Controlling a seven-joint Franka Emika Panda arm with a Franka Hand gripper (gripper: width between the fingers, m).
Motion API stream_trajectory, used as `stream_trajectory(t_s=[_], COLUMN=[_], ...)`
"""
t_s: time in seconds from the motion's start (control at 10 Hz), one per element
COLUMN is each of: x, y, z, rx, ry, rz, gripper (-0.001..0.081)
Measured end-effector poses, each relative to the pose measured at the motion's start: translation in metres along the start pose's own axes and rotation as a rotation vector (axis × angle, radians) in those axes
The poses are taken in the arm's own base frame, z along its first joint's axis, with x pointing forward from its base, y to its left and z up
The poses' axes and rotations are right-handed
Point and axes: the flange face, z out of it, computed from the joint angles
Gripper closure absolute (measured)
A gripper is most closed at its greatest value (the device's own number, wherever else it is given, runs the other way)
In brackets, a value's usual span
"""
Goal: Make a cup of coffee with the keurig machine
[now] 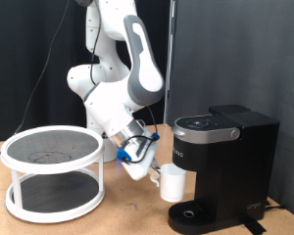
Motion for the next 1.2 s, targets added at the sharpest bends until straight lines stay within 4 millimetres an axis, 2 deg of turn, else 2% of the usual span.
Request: stream_trajectory(t_s=[0.4,1.2], x=[-0.003,0.007], y=[0.02,0.02], z=[0.024,0.063], rx=[0.012,0.031], ry=[0.021,0.036], rz=[-0.02,-0.005], gripper=[0.0803,0.0803])
